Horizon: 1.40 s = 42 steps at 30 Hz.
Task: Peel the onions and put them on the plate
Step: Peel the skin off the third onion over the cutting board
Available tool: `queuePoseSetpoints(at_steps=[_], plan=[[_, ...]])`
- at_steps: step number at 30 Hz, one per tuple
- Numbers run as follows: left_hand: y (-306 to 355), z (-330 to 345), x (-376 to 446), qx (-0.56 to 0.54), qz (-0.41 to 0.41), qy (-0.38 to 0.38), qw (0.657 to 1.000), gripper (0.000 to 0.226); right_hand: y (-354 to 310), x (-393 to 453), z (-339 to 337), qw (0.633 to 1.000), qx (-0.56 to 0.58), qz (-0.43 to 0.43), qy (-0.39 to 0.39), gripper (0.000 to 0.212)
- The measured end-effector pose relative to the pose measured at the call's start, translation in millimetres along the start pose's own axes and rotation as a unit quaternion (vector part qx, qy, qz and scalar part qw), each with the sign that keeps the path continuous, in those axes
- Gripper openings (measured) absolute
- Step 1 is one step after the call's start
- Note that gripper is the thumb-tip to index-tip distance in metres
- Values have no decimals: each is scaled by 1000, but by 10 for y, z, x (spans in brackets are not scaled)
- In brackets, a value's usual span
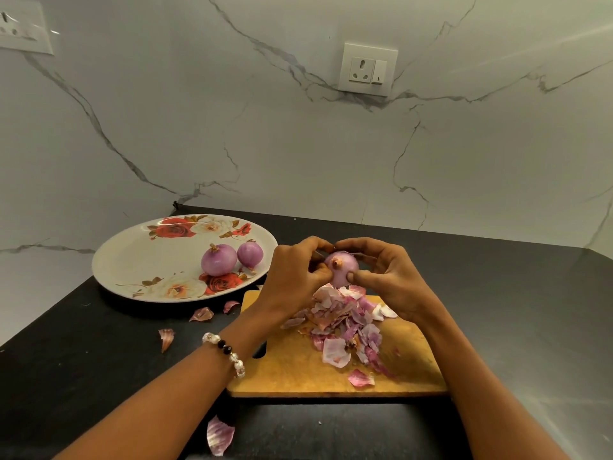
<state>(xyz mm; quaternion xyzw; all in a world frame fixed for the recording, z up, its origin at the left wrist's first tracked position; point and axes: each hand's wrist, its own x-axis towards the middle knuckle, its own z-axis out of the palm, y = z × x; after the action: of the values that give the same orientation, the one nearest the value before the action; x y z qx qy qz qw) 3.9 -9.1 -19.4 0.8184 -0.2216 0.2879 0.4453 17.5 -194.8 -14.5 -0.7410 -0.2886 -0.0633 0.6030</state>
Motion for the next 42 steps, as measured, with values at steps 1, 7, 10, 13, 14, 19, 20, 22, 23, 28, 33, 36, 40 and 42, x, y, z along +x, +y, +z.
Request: queuePoseSetpoints(at_steps=[1,7,10,13,14,19,20,22,23,28,33,36,40,42], plan=[[6,11,-8,-4,-7,5,1000,31,2,-1,0,1000,2,-3,4,41],[-58,-84,39,-85,-107,63,989,22,12,-5,22,997,75,-26,8,53],[-83,-90,59,-104,-127,51,985,17,49,12,20,996,83,-4,24,48],[-79,-91,73,-144,-147,23,978,16,57,25,31,996,77,5,39,44],[-67,-100,82,-167,-152,11,974,18,57,28,32,997,72,4,41,45],[-14,-80,85,-182,-135,-63,972,43,49,37,11,999,31,11,17,43],[-17,-82,83,-172,-129,-75,974,43,51,34,10,1000,15,12,8,42],[-20,-106,77,-166,-120,-101,974,39,49,29,7,1000,-10,11,-6,39],[-24,-120,74,-163,-115,-111,973,37,45,29,5,1000,-17,9,-11,39],[-42,-140,52,-105,-89,-117,984,32,-6,28,24,998,-47,-17,-40,38],[-42,-137,41,-82,-67,-92,990,30,0,29,17,996,-51,-35,-61,43],[-42,-144,49,-70,-58,-98,991,29,16,29,29,995,-74,-55,-48,46],[-51,-147,54,-46,-36,-115,992,26,16,26,22,994,-74,-61,-42,44],[-46,-134,44,-42,-33,-113,992,27,13,20,6,995,-69,-58,-47,44]])
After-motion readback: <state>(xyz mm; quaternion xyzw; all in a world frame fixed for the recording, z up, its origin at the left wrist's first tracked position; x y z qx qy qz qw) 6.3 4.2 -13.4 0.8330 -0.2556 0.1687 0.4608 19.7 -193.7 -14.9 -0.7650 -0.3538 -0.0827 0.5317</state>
